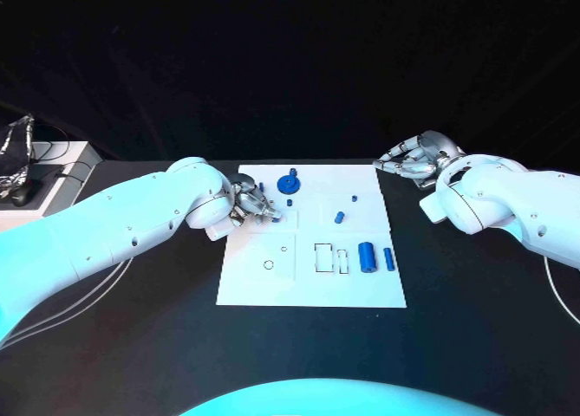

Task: Assemble the parts on the task board

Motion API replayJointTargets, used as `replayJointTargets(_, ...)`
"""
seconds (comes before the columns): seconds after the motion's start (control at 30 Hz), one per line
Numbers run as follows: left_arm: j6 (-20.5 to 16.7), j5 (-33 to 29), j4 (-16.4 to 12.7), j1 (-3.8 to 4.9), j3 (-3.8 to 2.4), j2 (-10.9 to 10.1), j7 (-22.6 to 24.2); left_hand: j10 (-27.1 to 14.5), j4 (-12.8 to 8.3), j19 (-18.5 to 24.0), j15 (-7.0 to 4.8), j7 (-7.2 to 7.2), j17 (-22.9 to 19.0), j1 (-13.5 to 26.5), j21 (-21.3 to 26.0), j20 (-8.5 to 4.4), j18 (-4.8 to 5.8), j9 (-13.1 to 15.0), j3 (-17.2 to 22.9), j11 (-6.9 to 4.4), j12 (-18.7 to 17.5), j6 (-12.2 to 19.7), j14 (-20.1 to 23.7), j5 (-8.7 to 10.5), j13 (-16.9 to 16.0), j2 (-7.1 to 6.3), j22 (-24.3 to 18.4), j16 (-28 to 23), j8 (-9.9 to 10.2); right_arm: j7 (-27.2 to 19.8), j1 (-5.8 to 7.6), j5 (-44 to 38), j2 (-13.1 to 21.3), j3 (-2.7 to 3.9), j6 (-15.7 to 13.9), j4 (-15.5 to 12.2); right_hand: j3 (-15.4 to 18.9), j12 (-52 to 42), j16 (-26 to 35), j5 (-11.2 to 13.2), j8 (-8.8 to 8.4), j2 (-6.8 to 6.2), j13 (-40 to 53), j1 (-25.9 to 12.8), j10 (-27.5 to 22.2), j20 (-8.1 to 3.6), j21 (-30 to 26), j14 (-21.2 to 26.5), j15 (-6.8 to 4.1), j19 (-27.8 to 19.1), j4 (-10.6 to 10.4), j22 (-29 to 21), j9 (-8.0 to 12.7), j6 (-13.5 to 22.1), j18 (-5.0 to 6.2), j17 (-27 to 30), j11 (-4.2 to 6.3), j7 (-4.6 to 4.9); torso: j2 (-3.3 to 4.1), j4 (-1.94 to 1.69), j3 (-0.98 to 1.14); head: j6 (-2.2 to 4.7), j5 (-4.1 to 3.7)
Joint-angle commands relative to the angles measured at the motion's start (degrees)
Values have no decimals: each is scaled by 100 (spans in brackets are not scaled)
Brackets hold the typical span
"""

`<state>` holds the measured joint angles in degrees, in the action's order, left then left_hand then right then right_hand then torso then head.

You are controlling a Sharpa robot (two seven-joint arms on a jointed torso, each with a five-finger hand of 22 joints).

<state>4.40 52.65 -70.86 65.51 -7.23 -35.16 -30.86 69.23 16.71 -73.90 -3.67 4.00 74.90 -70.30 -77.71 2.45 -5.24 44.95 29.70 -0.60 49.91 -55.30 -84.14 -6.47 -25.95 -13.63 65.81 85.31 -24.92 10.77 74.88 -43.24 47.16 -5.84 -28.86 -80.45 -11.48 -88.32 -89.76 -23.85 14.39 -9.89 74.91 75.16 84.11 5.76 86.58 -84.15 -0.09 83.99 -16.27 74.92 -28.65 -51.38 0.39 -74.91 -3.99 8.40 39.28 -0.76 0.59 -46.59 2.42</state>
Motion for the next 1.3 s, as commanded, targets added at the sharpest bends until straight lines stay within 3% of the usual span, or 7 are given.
replayJointTargets(0.03,75,-46,-33,-2,-14,-4,1,6,-3,5,22,8,314,143,22,46,-15,-16,-79,42,25,-36,-242,-10,5,10,8,23,28,-51,-4,-52,6,1,60,-5,-35,25,35,-31,21,4,1329,-62,392,-20,-24,-543,-26,442,-11,1296,-5,27,51,-1334,20,4,0,-1,2,-1,-10)
replayJointTargets(0.2,206,24,-71,-4,-29,-26,-103,13,5,-10,32,15,324,537,16,56,-12,-56,-285,52,47,-45,-246,-22,5,58,28,30,33,-50,-5,-52,17,1,59,-7,-35,25,35,-31,21,4,1329,-62,392,-20,-24,-543,-26,442,-11,1296,-5,27,51,-1334,20,4,-4,-2,2,-7,-15)
replayJointTargets(0.33,322,150,-90,-5,-36,-35,-228,45,9,-106,18,-13,406,970,-58,52,14,-60,-828,35,120,-81,-276,-43,-16,170,165,68,-34,-48,-5,-53,26,1,60,-7,-35,25,35,-31,21,4,1329,-62,392,-20,-24,-543,-26,442,-11,1296,-5,27,51,-1334,20,4,-4,-3,4,-3,-14)
replayJointTargets(0.5,408,333,-119,-6,-39,-17,-332,35,11,-152,5,-29,434,1032,-97,38,27,-32,-1216,21,175,-60,-288,-53,-34,317,235,85,-112,-47,-6,-53,29,1,60,-3,-35,25,35,-31,21,4,1329,-62,392,-20,-24,-543,-26,442,-11,1296,-5,27,51,-1334,20,4,-3,3,3,-5,-3)
replayJointTargets(0.67,418,537,-150,-5,-42,15,-388,-28,14,-220,-21,-70,532,924,-154,23,47,356,-1416,-10,306,34,-322,-105,-88,474,338,128,-469,-45,-6,-53,28,1,59,1,-45,29,39,-29,27,-5,1326,-66,389,-21,-28,-540,-27,441,-13,1294,-23,34,52,-1323,19,5,1,12,6,-6,-3)
replayJointTargets(1.03,189,737,-124,-4,-48,139,-425,-86,16,-270,-14,-45,584,917,-193,17,62,552,-1253,4,401,291,-340,-126,-136,640,411,149,-553,-47,-7,-54,20,1,64,9,-45,29,39,-29,27,-5,1326,-66,389,-21,-28,-540,-27,441,-13,1294,-23,34,52,-1323,19,5,-1,-8,12,-9,-9)
replayJointTargets(1.3,197,795,-89,-4,-52,199,-448,-163,-5,-265,-9,-42,583,547,-187,24,60,640,-760,7,454,368,-338,-113,-155,480,412,149,-586,-49,-11,-54,9,1,74,15,-45,29,39,-29,27,-5,1326,-66,389,-21,-28,-540,-27,441,-13,1294,-23,34,52,-1323,19,5,-4,-2,8,-22,4)
